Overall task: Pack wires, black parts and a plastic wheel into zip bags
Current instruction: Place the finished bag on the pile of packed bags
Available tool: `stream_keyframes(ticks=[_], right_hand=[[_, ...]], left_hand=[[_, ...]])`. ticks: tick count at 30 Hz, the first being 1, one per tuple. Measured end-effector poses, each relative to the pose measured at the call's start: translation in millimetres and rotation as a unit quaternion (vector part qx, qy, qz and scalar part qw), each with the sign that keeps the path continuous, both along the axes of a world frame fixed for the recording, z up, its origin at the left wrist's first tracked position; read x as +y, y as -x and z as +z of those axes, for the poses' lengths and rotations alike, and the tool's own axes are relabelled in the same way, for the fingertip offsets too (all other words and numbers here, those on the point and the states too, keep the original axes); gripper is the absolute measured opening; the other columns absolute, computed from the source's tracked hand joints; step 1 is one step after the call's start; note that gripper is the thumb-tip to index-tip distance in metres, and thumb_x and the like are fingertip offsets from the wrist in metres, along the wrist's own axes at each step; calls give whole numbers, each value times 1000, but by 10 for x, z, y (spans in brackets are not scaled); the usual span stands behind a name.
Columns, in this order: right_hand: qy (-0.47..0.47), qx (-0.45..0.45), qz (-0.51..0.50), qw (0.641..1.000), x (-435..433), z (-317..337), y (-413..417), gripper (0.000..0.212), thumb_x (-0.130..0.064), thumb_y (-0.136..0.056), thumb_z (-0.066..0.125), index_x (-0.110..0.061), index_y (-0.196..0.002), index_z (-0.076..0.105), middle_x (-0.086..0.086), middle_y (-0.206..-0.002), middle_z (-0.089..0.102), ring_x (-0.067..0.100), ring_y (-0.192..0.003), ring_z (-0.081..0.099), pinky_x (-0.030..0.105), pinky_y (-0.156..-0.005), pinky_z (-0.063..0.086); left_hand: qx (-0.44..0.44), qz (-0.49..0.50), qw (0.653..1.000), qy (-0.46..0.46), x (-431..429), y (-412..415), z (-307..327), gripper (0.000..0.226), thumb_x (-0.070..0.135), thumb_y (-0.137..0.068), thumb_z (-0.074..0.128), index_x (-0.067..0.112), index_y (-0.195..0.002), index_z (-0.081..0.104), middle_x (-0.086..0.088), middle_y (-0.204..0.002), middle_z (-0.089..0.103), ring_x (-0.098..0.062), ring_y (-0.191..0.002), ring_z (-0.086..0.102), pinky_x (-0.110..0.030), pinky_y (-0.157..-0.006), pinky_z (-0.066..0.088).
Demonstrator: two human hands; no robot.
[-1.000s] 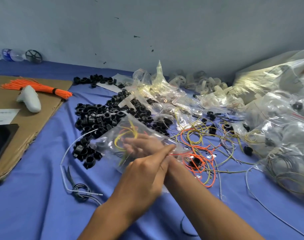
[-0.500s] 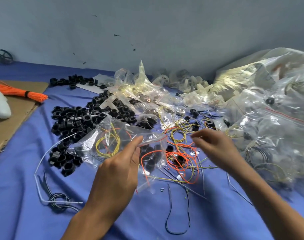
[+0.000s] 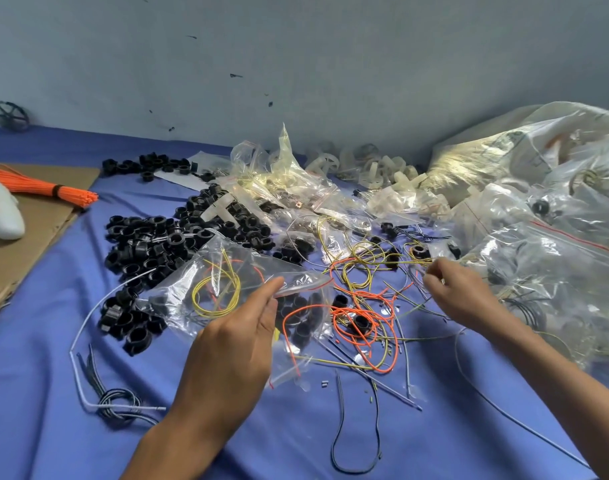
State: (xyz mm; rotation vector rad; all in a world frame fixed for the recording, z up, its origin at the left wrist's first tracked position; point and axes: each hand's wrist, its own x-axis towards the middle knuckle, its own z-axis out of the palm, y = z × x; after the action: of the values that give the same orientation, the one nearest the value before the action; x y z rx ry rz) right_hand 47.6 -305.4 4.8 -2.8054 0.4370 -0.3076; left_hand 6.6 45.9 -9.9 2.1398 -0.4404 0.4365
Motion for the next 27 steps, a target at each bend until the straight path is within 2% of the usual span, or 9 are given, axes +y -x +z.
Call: stream_keyframes(ticks=[5, 7, 9, 12, 15, 18, 21, 23, 27], right_hand=[[-263, -114, 20, 958, 126, 225, 186, 16, -15, -94, 54, -17, -81, 63, -13, -55, 56, 6, -54, 45, 31, -58, 31], [-323, -135, 44, 936, 199, 315, 263, 17, -15, -97, 54, -16, -84, 65, -15, -55, 55, 8, -56, 40, 30, -58, 30], [-364, -147, 77, 917, 270, 408, 315, 14, -17, -98, 55, -15, -91, 66, -8, -71, 64, 14, -69, 43, 32, -63, 31], [-353, -189, 96, 911, 313, 508, 347, 10, -23, -95, 62, -17, -96, 69, 5, -79, 64, 13, -71, 47, 29, -61, 35], [-342, -245, 110, 901, 371, 607, 359, 7, -27, -93, 64, -23, -91, 70, -6, -64, 55, 6, -52, 39, 17, -45, 33], [-384, -270, 140, 872, 426, 680, 377, 8, -30, -88, 64, -24, -90, 69, -14, -75, 67, 0, -66, 54, 10, -60, 41], [-392, -273, 143, 867, 467, 698, 407, 11, -22, -94, 60, -24, -91, 71, -9, -82, 68, 6, -71, 51, 15, -62, 40], [-388, -274, 162, 865, 533, 700, 448, 13, -16, -96, 57, -20, -94, 70, -10, -82, 69, 0, -70, 53, 11, -64, 41], [-390, -248, 199, 864, 720, 717, 549, 10, -14, -94, 58, -17, -91, 67, -16, -73, 64, -3, -65, 51, 7, -61, 40]], left_hand=[[1, 4, 1000, 5, 14, -11, -6, 42, 42, -97, 39, 36, -134, 59, 7, -53, 48, -25, -61, 55, -31, -55, 36], [5, 4, 1000, 10, 16, -11, -10, 42, 43, -97, 39, 37, -134, 58, 11, -49, 45, -20, -54, 47, -33, -54, 37], [6, 5, 1000, 9, 21, -16, -15, 43, 43, -97, 39, 38, -134, 58, 12, -47, 44, -15, -53, 43, -34, -53, 38], [8, 4, 1000, 5, 27, -12, -2, 41, 44, -100, 38, 38, -135, 58, 13, -49, 44, -15, -54, 43, -34, -54, 39], [14, 0, 1000, 6, 27, 0, 23, 41, 43, -100, 39, 36, -135, 59, 13, -53, 45, -25, -58, 54, -36, -55, 41], [15, 0, 1000, 9, 27, 11, 38, 44, 42, -96, 39, 36, -133, 60, 14, -48, 44, -29, -62, 57, -34, -54, 37], [17, 3, 1000, 12, 26, 1, 26, 45, 44, -95, 38, 37, -133, 60, 16, -49, 49, -19, -52, 44, -34, -53, 34], [21, 3, 1000, 13, 24, 1, 23, 45, 45, -95, 37, 38, -133, 60, 14, -48, 47, -14, -51, 38, -34, -53, 35], [30, 6, 999, 15, 32, 9, 38, 46, 47, -95, 36, 39, -134, 59, 12, -48, 42, -14, -51, 40, -34, -54, 36]])
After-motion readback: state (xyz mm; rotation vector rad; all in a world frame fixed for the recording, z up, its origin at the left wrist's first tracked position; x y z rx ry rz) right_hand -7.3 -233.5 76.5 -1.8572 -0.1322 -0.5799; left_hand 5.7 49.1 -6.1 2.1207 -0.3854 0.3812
